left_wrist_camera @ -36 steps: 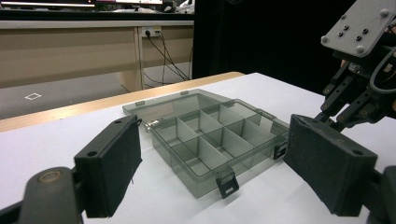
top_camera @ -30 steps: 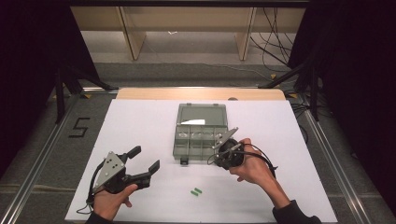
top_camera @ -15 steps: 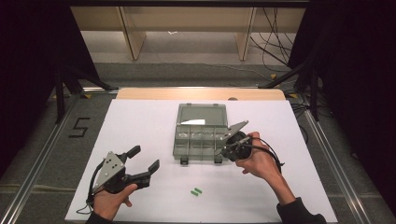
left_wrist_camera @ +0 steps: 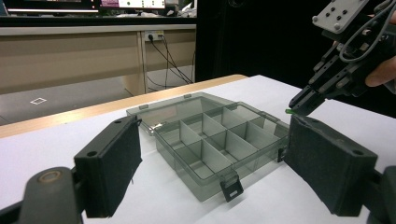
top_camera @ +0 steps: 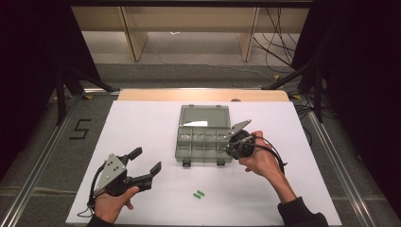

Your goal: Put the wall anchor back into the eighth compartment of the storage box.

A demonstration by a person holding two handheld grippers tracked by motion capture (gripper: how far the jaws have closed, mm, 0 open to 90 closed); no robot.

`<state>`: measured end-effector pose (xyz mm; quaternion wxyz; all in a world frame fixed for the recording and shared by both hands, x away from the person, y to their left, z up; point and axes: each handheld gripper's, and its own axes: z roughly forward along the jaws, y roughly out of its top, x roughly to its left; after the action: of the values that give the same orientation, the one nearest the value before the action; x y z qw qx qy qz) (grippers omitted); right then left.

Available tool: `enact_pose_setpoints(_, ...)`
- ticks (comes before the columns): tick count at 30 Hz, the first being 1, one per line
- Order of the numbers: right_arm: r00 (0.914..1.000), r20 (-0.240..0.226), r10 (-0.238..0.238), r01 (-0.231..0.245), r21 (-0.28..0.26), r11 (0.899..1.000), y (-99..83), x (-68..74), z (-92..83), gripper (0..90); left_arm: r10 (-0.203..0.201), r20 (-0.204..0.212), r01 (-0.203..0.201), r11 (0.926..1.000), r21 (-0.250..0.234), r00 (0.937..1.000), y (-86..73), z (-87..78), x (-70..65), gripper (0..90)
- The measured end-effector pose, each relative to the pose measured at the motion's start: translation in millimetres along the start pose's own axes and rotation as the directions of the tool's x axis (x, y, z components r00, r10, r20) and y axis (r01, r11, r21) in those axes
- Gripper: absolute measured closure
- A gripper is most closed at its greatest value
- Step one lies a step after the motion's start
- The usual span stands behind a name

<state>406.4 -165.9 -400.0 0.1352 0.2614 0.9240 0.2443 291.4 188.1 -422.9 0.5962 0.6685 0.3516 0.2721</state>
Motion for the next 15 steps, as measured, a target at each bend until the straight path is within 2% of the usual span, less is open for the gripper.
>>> enact_pose_setpoints(8,1.0,0.0,-0.002,0.002,-0.005,1.0,3.0,-3.6,8.0,84.5,-0.001,-0.001,0.001,1.0,-0.001,1.0,0.0,0.1,0.2,17.5)
enact_pose_setpoints(10,0.9999,0.007,0.014,-0.014,0.004,1.0,4.2,-3.1,9.6,84.5,-0.002,0.0,0.002,1.0,-0.003,1.0,0.0,-0.1,0.0,17.5)
enact_pose_setpoints(15,0.9997,0.02,0.015,-0.014,-0.004,1.0,4.7,-6.5,14.2,84.5,-0.001,0.001,0.001,1.0,-0.006,1.0,0.1,-0.2,0.1,17.4)
